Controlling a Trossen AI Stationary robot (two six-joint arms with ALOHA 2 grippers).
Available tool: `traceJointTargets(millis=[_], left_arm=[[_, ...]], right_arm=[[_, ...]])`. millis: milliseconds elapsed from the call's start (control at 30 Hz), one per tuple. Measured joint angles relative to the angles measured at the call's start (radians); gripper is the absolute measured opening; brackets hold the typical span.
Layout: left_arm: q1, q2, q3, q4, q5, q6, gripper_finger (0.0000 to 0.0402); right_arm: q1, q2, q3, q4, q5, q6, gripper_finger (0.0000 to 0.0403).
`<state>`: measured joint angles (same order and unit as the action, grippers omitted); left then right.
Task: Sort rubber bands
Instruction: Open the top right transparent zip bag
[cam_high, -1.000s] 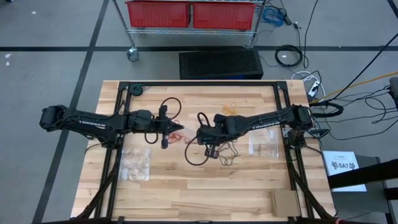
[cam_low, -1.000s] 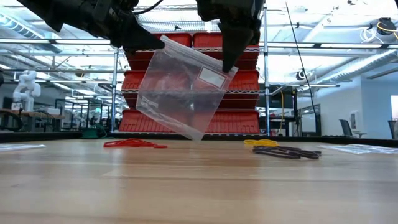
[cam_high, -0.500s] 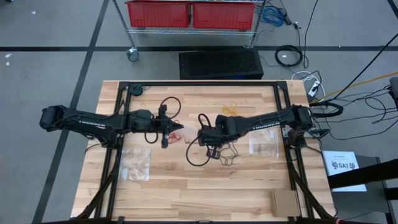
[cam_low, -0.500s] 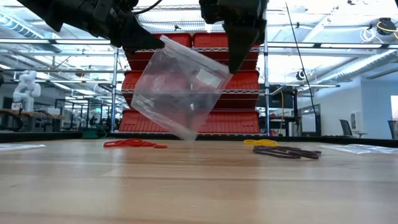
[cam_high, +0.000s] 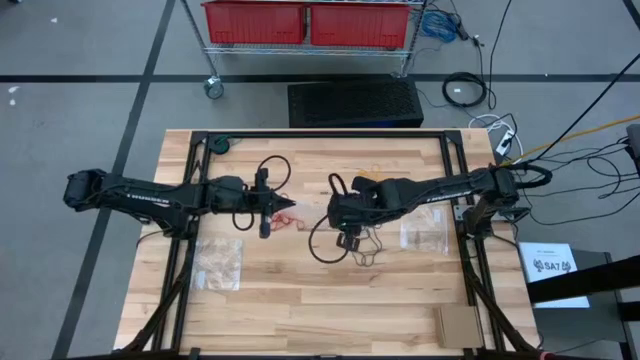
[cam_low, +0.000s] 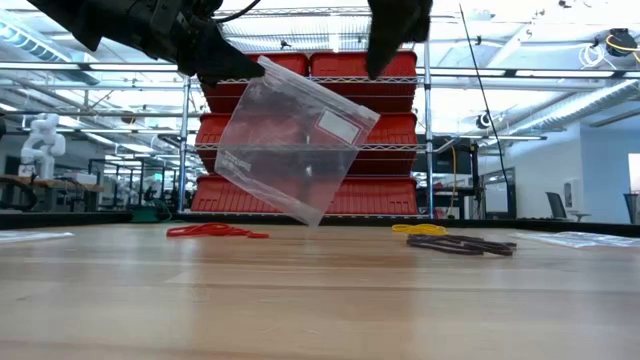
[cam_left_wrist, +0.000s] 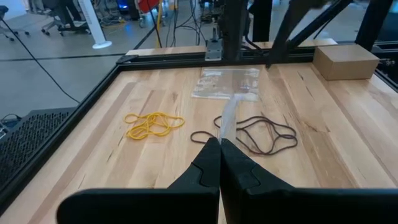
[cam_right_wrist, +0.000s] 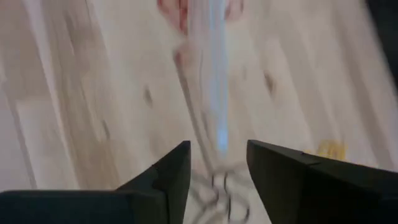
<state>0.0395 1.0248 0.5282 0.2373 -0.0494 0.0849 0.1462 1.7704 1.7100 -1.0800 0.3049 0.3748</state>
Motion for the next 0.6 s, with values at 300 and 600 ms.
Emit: traceJointTargets(millis=[300,600], left_arm=[[-0.001,0.0,0.0,0.006,0.009,-0.001,0.0],[-0.001,0.001,0.0,0.005,0.009,-0.001,0.0]], right_arm=[[0.018,0.065,0.001,0.273,0.177,-0.23,0.001],[0.018,0.089,0.001,0.307,0.214,-0.237,0.0001]])
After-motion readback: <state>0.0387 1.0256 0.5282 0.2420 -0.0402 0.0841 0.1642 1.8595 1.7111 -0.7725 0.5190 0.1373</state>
